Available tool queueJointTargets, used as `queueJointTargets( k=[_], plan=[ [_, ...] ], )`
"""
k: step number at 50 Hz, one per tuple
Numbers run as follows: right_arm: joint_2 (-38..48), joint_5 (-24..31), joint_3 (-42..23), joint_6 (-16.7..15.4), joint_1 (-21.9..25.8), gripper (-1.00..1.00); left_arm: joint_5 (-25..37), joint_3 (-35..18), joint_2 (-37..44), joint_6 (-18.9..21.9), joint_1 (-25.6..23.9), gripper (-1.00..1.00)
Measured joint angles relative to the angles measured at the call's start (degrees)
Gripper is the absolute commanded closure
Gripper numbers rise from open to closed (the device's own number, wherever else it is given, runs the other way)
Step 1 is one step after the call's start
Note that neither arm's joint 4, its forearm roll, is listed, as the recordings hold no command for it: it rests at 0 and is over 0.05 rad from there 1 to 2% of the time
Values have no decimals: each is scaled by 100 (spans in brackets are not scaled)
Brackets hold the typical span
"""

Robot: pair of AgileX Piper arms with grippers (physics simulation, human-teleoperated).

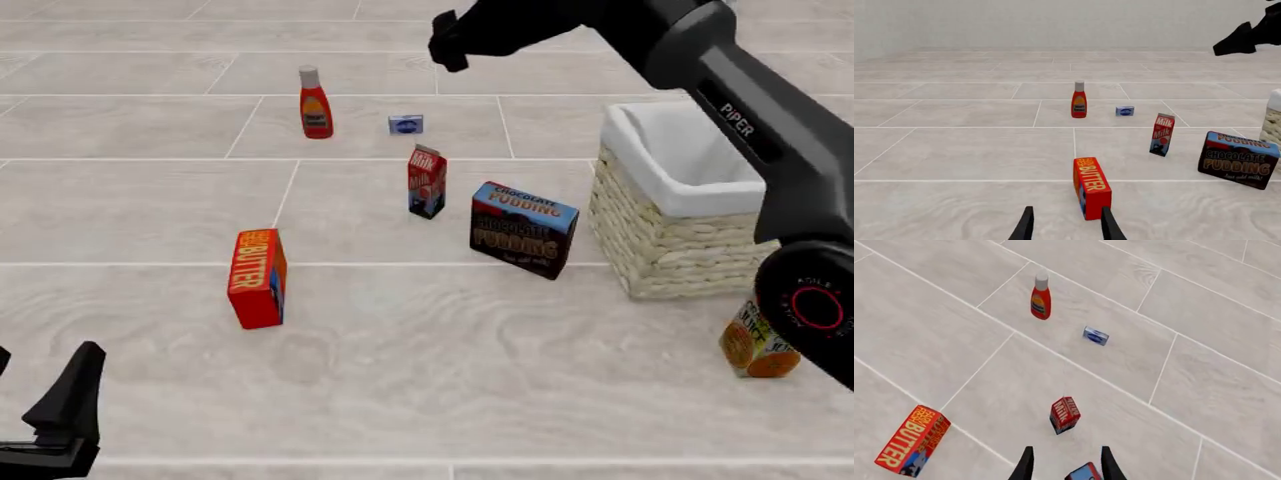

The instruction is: Pick the milk and place it in the basket.

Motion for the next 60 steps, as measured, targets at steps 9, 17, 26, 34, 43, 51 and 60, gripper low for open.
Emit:
queueJointTargets(
  k=[9,17,26,34,43,51,60],
  plan=[
    [1262,858,-1922,20,-36,-100,0,0,0,0,0,-100],
    [1971,1143,-2740,32,-38,-100,0,0,0,0,0,-100],
    [2492,1169,-3140,102,-21,-100,0,0,0,0,0,-100],
    [2822,1119,-3292,132,-44,-100,0,0,0,0,0,-100],
    [3078,1026,-3361,88,-119,-100,0,0,0,0,0,-100],
    [3201,886,-3387,51,-153,-100,0,0,0,0,0,-100],
    [3333,724,-3400,69,-151,-100,0,0,0,0,0,-100]
  ],
)
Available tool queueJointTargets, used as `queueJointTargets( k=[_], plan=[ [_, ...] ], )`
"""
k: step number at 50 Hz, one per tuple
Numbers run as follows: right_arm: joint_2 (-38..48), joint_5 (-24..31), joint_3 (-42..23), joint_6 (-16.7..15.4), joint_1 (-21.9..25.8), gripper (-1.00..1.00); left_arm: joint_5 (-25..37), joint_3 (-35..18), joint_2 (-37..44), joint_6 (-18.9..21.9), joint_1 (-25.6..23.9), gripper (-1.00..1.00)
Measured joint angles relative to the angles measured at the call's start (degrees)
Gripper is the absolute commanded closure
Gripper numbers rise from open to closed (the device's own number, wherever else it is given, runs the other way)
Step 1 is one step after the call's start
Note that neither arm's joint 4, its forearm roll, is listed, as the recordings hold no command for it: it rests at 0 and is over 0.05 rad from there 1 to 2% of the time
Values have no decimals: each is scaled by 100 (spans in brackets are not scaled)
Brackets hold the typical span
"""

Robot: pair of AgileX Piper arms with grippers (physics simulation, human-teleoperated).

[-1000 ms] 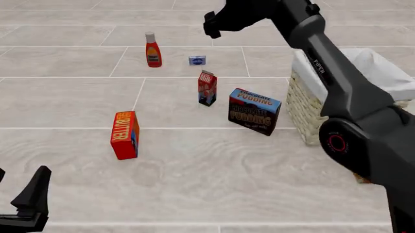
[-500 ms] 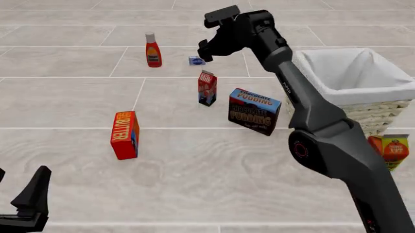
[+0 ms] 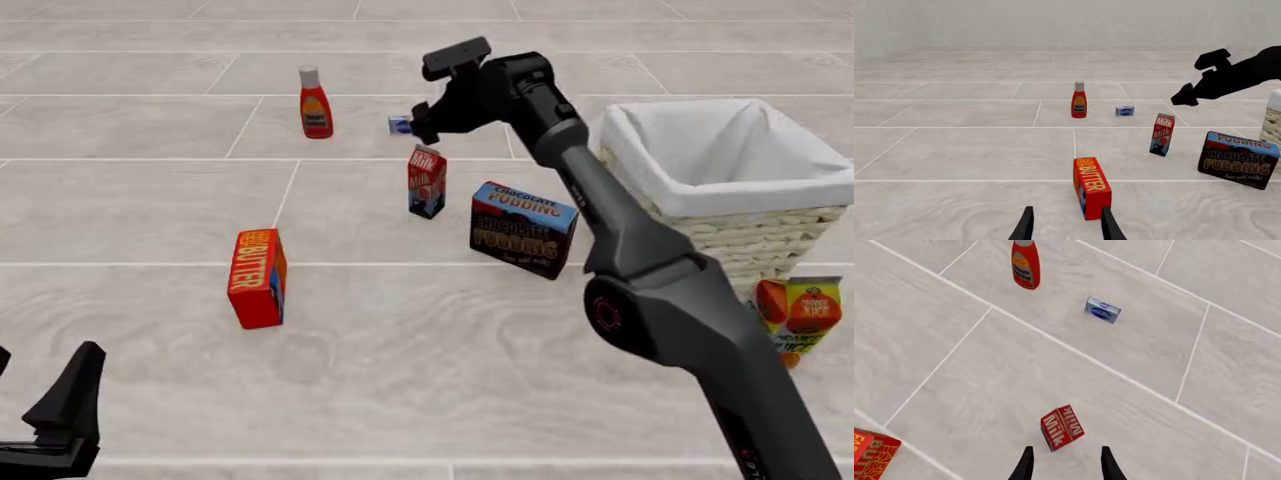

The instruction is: Pick the milk and place it in the basket.

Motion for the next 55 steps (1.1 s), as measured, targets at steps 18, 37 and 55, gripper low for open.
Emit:
queueJointTargets(
  k=[18,37,55],
  plan=[
    [219,-227,-10,18,16,-100,0,0,0,0,0,-100],
    [501,-519,-12,45,-35,-100,0,0,0,0,0,-100],
    [677,-791,-13,89,-113,-100,0,0,0,0,0,-100]
  ],
)
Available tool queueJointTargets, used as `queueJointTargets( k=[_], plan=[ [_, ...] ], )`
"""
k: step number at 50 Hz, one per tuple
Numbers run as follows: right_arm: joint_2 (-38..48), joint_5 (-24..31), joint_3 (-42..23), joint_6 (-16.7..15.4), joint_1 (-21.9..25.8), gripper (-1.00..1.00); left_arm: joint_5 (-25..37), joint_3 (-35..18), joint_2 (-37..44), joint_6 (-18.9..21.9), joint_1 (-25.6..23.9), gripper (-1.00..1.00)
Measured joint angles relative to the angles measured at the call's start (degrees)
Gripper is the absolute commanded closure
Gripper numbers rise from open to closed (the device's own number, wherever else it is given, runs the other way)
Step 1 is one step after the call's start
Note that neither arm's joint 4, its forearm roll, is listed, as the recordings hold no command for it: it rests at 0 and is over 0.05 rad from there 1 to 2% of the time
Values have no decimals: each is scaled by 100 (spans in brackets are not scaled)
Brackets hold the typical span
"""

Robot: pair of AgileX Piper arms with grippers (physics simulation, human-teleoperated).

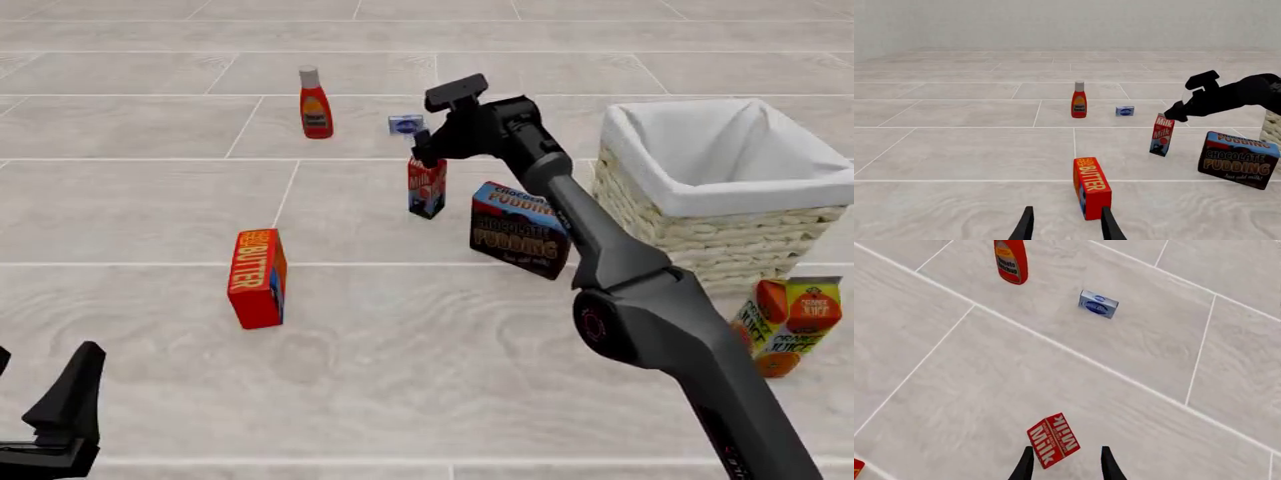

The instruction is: Pick the milk and place it in the basket.

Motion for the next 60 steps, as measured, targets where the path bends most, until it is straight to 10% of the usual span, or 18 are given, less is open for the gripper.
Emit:
queueJointTargets(
  k=[59,60],
  plan=[
    [510,-398,-26,353,55,-100,0,0,0,0,0,-100],
    [522,-400,-24,359,56,100,0,0,0,0,0,-100]
  ],
)
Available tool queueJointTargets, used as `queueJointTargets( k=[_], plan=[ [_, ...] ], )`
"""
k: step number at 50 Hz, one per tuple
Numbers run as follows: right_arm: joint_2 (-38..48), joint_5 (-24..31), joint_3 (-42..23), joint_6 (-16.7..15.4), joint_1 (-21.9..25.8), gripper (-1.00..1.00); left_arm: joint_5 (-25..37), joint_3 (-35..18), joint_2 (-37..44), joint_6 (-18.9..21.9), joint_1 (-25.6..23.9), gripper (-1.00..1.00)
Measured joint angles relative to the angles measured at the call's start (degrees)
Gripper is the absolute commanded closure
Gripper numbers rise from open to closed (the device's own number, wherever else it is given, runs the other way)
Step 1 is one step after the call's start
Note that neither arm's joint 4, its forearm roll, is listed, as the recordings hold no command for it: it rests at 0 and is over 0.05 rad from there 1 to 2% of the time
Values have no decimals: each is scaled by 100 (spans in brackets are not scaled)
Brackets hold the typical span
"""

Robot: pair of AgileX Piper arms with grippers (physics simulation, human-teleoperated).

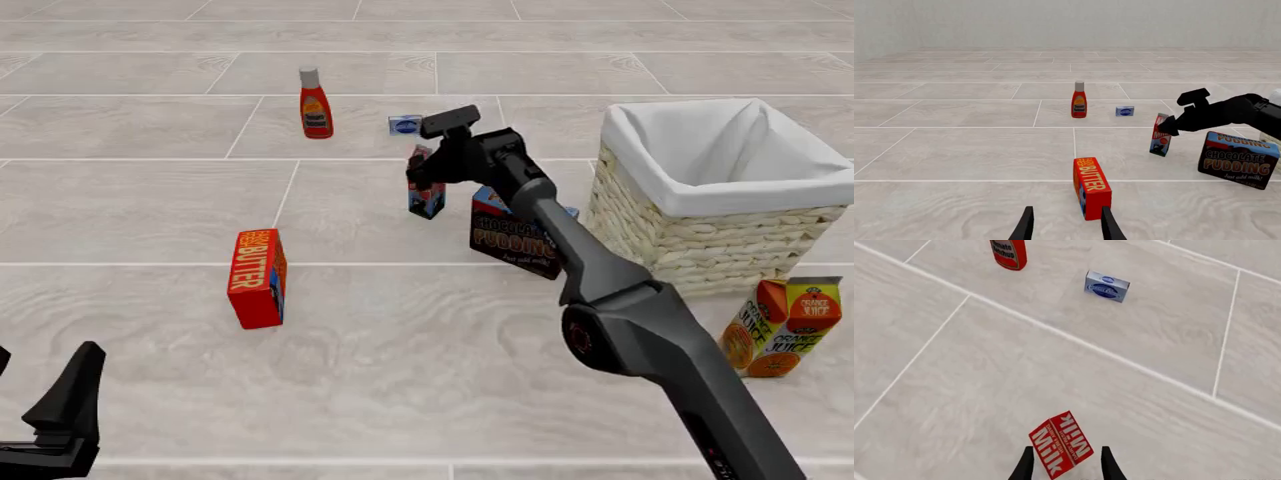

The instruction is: Pick the milk and place it in the basket.

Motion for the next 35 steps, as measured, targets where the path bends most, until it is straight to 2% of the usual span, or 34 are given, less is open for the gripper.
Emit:
queueJointTargets(
  k=[35],
  plan=[
    [-104,-1,77,-132,16,100,0,0,0,0,0,-100]
  ],
)
